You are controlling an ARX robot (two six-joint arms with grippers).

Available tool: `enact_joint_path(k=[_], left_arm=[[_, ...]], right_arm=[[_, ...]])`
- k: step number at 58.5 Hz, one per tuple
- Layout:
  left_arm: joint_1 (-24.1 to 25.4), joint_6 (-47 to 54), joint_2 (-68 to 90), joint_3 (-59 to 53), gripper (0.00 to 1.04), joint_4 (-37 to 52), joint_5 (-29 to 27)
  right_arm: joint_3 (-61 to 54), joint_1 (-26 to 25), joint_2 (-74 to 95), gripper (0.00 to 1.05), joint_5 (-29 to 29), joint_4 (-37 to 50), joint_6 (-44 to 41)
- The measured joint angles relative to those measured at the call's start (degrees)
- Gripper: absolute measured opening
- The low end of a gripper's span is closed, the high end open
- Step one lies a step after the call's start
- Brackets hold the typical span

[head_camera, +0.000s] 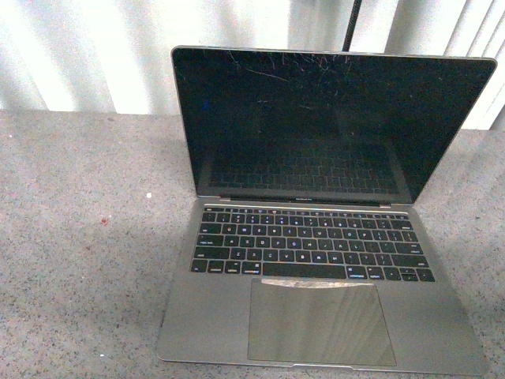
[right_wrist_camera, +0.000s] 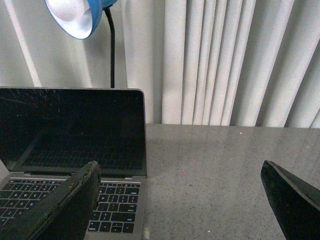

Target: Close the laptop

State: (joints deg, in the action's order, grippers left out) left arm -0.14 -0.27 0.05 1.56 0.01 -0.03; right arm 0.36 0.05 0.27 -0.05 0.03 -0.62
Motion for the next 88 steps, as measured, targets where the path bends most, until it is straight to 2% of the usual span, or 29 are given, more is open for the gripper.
enact_joint_path(k=[55,57,58,61,63,65,71,78,83,88], left_arm=[[0.0,0.02,0.0,0.0,0.98,0.0,0.0],[-0.13,-0.52,0.15,0.07,0.98,-0.15,-0.61],[-0.9,-1.84,0.74,0.26,0.98,-1.16,-2.69],[-3.32,-8.02,3.43,1.01,0.98,-2.64,-8.17],[-5.29,-12.72,7.06,1.53,0.98,-0.31,-9.49],[-6.45,-14.97,10.14,1.99,0.98,2.95,-8.48],[-9.75,-15.91,23.28,5.73,0.98,18.16,-1.84],[-12.15,-9.11,44.19,13.86,0.98,38.05,6.43],[-13.53,-5.77,59.17,21.35,0.98,45.29,10.34],[-15.47,-4.02,70.49,28.35,0.98,46.6,11.5]], right_arm=[[0.0,0.0,0.0,0.97,0.0,0.0,0.0],[0.87,1.66,1.29,0.97,5.25,-2.56,1.68],[1.36,2.4,1.9,0.97,7.37,-3.54,2.69],[3.26,6.99,7.34,0.97,18.86,-4.13,5.14],[4.02,9.07,11.89,0.97,23.89,-0.98,5.35],[4.55,9.55,15.21,0.97,23.74,2.36,4.96],[8.15,7.45,28.68,0.97,15.91,15.52,0.33],[14.58,3.41,44.3,0.97,7.61,26.75,-5.18],[20.31,1.79,56.65,0.97,5.75,32.2,-8.63],[25.66,2.14,65.72,0.97,2.47,36.57,-12.7]])
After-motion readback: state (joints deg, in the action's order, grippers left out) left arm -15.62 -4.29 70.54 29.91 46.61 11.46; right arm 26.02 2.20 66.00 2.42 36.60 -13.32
